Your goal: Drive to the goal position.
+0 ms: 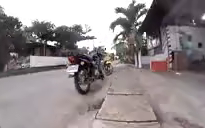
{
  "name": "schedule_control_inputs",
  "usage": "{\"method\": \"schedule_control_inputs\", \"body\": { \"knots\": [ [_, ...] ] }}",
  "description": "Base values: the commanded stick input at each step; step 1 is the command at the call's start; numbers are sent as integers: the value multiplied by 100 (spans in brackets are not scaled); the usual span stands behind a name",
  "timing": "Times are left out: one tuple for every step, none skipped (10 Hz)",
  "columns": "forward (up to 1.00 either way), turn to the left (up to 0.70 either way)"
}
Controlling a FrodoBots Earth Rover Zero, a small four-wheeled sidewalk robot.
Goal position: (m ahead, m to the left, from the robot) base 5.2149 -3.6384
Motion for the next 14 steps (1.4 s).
{"method": "schedule_control_inputs", "body": {
  "knots": [
    [0,0],
    [0,0],
    [0,0],
    [0,0],
    [0,-21],
    [0,-45],
    [0,-45],
    [0,-45],
    [0,-45],
    [0,-45],
    [0,-45],
    [0,-45],
    [0,-45],
    [0,-45]
  ]
}}
